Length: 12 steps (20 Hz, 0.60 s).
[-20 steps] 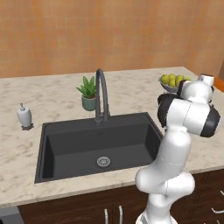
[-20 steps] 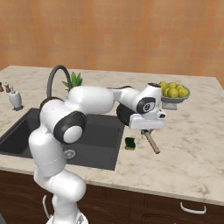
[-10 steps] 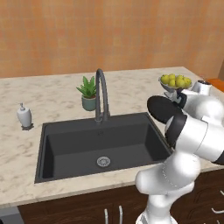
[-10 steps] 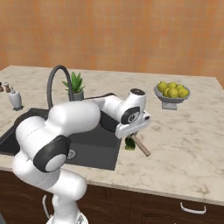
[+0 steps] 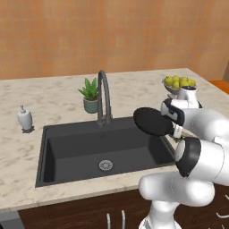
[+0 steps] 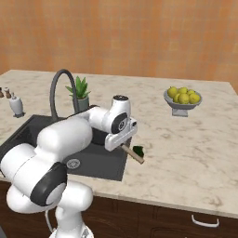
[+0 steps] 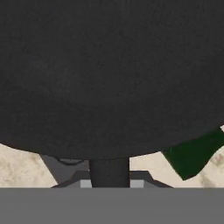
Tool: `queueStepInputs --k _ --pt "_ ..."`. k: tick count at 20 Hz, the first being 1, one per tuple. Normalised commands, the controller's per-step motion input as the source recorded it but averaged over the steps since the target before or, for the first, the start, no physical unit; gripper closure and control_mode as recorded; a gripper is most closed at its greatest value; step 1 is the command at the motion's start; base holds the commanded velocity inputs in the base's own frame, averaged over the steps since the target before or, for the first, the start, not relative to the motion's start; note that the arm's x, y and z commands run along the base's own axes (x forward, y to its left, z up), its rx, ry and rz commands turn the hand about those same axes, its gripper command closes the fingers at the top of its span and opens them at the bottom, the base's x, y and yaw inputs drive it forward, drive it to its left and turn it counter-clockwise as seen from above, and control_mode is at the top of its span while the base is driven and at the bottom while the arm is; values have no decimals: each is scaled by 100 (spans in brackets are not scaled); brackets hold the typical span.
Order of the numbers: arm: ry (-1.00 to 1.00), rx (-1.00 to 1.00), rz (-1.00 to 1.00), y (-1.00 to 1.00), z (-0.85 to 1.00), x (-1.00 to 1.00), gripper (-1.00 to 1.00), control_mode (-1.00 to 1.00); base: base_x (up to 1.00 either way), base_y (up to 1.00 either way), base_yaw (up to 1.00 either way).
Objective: Pick the pan and sponge and place them into the sink. Then turn on the water.
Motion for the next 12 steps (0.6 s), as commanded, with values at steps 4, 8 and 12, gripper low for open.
queueStepInputs --k 4,8,12 --pt "5 -3 20 89 -1 0 100 -100 0 0 0" --pt "8 0 20 74 -7 0 100 -100 0 0 0" --pt "10 0 17 12 -26 16 100 -100 0 0 0"
